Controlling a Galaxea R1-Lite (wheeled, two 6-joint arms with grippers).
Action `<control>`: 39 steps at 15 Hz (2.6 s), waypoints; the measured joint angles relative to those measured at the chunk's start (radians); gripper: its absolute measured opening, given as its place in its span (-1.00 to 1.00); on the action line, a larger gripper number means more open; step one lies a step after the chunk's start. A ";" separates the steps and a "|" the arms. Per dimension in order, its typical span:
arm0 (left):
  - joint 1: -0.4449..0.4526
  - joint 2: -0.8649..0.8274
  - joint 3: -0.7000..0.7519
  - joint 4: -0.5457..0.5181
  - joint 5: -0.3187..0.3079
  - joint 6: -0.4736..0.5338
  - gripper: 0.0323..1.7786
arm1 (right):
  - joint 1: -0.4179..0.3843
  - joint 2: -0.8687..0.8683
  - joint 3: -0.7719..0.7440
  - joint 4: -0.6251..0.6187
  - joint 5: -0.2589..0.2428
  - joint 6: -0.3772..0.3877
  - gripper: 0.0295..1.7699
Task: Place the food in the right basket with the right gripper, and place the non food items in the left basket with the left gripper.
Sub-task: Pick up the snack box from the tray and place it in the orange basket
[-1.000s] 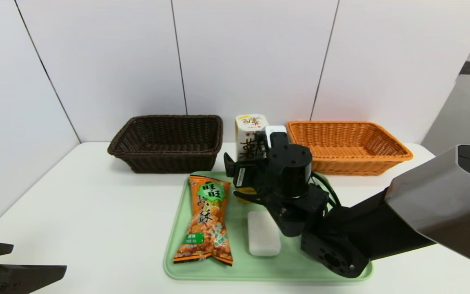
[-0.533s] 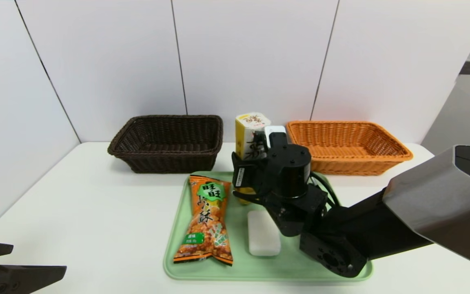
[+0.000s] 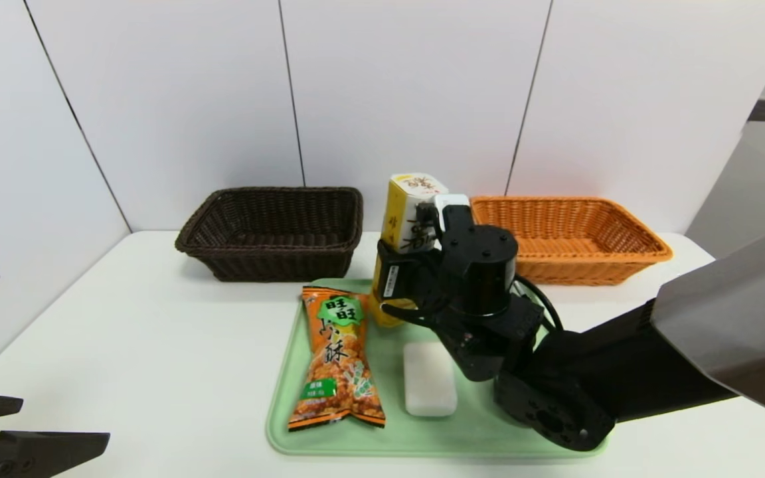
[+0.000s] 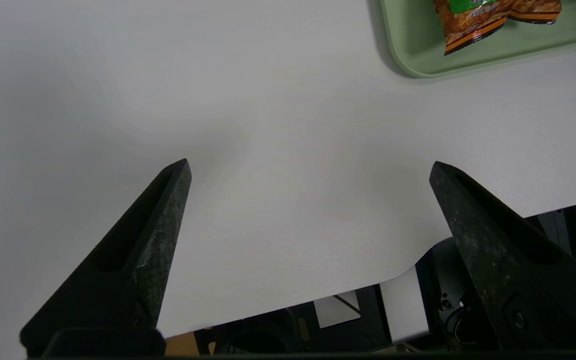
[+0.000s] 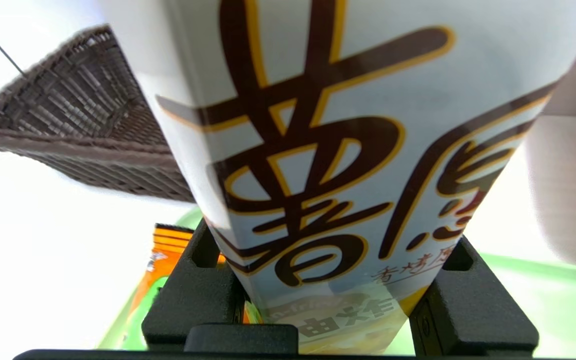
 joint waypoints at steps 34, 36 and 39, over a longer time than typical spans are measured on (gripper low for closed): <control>0.000 0.003 -0.001 -0.010 -0.032 -0.002 0.90 | -0.851 -0.108 -0.334 0.548 0.399 -0.011 -0.07; 0.000 0.003 -0.001 -0.010 -0.032 -0.001 0.90 | -0.850 -0.087 -0.326 0.545 0.400 -0.014 -0.07; 0.000 0.003 -0.003 -0.010 -0.031 -0.003 0.90 | -0.852 -0.070 -0.321 0.544 0.402 -0.014 -0.07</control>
